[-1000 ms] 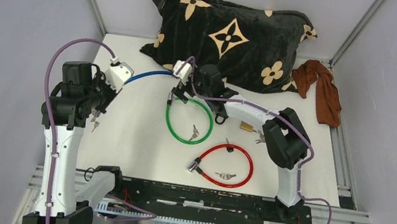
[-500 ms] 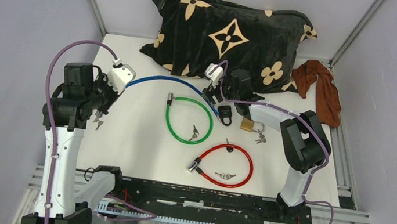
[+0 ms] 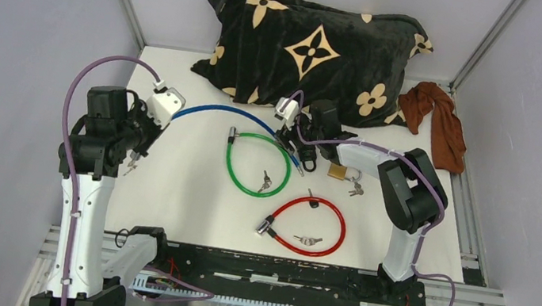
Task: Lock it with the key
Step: Pick up the lock from the center of the board, then lock the lock.
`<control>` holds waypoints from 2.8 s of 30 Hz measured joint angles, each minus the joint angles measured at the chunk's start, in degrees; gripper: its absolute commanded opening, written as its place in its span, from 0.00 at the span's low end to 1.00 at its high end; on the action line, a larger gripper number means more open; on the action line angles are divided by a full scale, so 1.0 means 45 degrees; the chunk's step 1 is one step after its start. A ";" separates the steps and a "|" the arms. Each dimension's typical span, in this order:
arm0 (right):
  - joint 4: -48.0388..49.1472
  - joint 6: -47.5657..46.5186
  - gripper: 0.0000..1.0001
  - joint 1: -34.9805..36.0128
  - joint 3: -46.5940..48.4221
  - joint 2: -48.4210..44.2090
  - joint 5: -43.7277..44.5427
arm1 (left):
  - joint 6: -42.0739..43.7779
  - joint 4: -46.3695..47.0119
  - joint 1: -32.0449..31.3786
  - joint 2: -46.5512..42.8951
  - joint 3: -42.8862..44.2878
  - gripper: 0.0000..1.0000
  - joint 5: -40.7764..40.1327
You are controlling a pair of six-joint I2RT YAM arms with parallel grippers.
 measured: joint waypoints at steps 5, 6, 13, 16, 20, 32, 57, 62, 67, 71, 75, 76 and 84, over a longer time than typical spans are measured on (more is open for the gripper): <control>-0.0646 -0.0214 0.59 -0.0024 0.0000 0.0029 -0.0063 | 0.0000 0.0044 0.0000 -0.0019 -0.0039 0.02 0.0000; -0.0680 -0.0189 0.55 -0.0029 0.0005 0.0068 -0.0087 | 0.0000 0.0044 0.0000 -0.0034 -0.0044 0.02 0.0000; -0.0850 0.0364 0.00 -0.0097 0.0063 0.0452 -0.0083 | -0.0019 0.0044 0.0000 -0.0053 -0.0044 0.02 0.0112; -0.0738 0.0758 0.00 -0.0306 0.0083 0.0423 -0.0087 | -0.0126 0.0044 0.0000 -0.0053 -0.0044 0.02 0.0432; -0.0471 0.1666 0.00 -0.0714 -0.0039 -0.0136 -0.0053 | -0.0544 0.0452 0.0000 -0.0413 -0.0408 0.05 0.1608; 0.1078 0.3118 0.00 -0.1282 -0.0335 -0.5722 0.0656 | -0.5275 0.4867 -0.0092 -0.2798 -0.3784 0.41 0.6271; -0.1768 0.2079 0.00 -0.0389 0.2909 -0.7033 0.1083 | -1.2230 1.7932 -0.5945 -0.3434 -1.2109 0.60 0.7363; -0.2419 0.1909 0.00 0.0214 0.2909 -0.7155 0.1253 | -1.2541 1.9496 -0.5965 -0.3458 -1.3226 0.42 0.5615; -0.2652 0.1787 0.00 0.0602 0.2909 -0.7354 0.1486 | -1.2750 2.0414 -0.5969 -0.3725 -1.3736 0.36 0.5187; -0.2667 0.1792 0.00 0.0806 0.2943 -0.7412 0.1685 | -1.2910 2.0730 -0.5969 -0.3662 -1.3920 0.40 0.5178; -0.2793 0.1889 0.00 0.1438 0.3016 -0.7431 0.2647 | -1.3134 2.0822 -0.6018 -0.3385 -1.4090 0.02 0.5129; -0.2803 0.1972 0.00 0.1773 0.3016 -0.7451 0.2992 | -1.3362 2.0827 -0.6023 -0.3337 -1.4090 0.02 0.5008; -0.1049 0.4041 0.00 0.5158 0.2526 -0.7766 0.4813 | -1.7704 2.2046 -0.4065 -0.5887 -1.4090 0.02 0.3798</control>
